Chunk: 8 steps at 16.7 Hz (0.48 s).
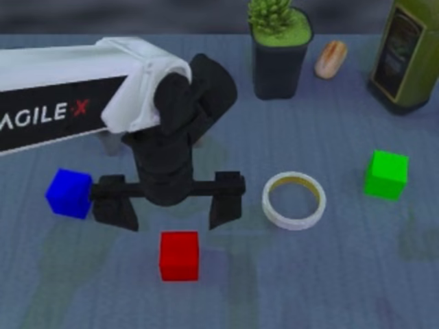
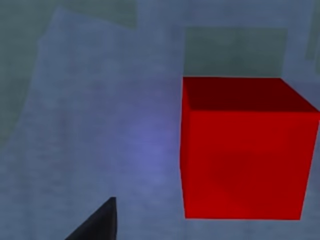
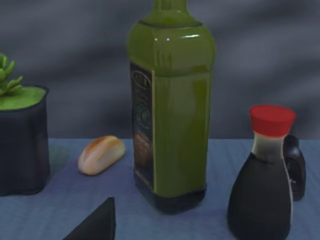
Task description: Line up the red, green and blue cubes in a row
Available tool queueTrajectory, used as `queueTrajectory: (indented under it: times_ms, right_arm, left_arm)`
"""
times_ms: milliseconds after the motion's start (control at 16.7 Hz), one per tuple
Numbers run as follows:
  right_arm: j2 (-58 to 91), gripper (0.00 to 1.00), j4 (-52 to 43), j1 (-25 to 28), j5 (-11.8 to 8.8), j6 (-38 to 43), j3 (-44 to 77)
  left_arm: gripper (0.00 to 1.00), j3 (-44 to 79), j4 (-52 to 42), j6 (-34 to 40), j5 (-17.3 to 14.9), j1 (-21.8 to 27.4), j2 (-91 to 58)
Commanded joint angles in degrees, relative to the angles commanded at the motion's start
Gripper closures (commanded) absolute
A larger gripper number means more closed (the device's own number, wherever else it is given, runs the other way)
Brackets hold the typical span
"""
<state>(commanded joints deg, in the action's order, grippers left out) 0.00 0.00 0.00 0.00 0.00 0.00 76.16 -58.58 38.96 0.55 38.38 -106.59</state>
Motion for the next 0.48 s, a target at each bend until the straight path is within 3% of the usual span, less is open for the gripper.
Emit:
queueTrajectory:
  times_ms: [240,480]
  right_arm:
    - [0.57,0.00,-0.40,0.06,0.01,-0.39,0.56]
    - [8.93,0.00,-5.78,1.05,0.00,-5.73,8.68]
  left_arm:
    - [0.00,-0.62,0.47,-0.04,0.04,0.03,0.27]
    - [0.00,-7.02,4.91,-0.58,0.43,-3.81,7.68]
